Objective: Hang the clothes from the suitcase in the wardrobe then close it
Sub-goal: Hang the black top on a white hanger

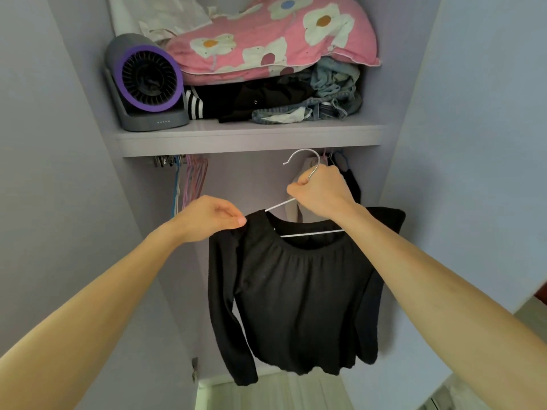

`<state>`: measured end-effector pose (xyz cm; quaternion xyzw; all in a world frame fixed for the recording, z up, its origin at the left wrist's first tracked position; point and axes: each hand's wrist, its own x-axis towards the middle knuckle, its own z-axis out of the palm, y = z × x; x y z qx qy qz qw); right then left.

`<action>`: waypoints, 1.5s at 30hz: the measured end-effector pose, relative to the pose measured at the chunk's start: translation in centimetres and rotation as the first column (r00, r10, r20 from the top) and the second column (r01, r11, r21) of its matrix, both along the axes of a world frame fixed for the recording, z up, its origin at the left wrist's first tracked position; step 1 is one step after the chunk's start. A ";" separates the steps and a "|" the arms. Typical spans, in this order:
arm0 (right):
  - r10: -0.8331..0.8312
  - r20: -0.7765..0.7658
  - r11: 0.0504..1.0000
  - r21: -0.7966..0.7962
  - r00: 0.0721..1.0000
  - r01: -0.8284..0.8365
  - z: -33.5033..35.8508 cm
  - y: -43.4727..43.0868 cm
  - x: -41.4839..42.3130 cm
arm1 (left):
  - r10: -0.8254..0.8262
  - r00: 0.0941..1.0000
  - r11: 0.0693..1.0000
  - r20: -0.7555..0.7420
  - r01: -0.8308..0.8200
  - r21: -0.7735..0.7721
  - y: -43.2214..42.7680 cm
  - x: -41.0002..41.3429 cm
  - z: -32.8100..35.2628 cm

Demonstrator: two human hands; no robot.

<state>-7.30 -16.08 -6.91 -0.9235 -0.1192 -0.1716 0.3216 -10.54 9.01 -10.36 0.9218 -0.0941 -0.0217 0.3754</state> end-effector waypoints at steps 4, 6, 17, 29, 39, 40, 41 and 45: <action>-0.001 -0.007 1.000 0.003 1.000 0.001 -0.6 -0.2 0.3 | 0.102 0.987 0.994 0.124 -0.105 0.016 0.7 0.0 -0.1; 0.006 -0.008 1.000 0.011 1.000 -0.006 -1.1 -0.2 0.6 | 0.139 0.979 0.988 0.146 -0.127 -0.090 0.9 -0.1 0.2; 0.016 -0.069 0.989 0.147 0.997 -0.006 -2.6 -1.3 0.5 | 0.063 0.995 0.893 0.078 -0.091 0.442 2.4 1.0 -0.9; 0.040 -0.137 0.993 0.118 0.990 -0.024 -2.9 -2.7 -0.1 | 0.127 0.980 0.871 0.152 -0.183 0.456 4.6 1.5 -0.7; 0.022 -0.109 0.991 0.135 0.994 -0.008 -2.9 -2.0 0.6 | 0.001 0.993 0.989 0.121 -0.019 0.149 -1.3 1.3 -1.8; 0.030 -0.111 0.990 0.137 0.993 -0.015 -2.9 -2.2 0.5 | 0.005 0.991 0.993 0.132 -0.021 0.119 -1.5 1.4 -1.8; 0.037 -0.122 0.993 0.119 0.992 -0.022 -2.8 -2.4 0.4 | 0.013 0.990 0.996 0.140 -0.025 0.085 -1.8 1.5 -1.6; 0.067 -0.186 0.992 -0.094 0.980 -0.086 -3.0 -2.0 -0.3 | 0.033 0.984 0.999 0.173 -0.034 0.005 -2.6 2.1 -0.8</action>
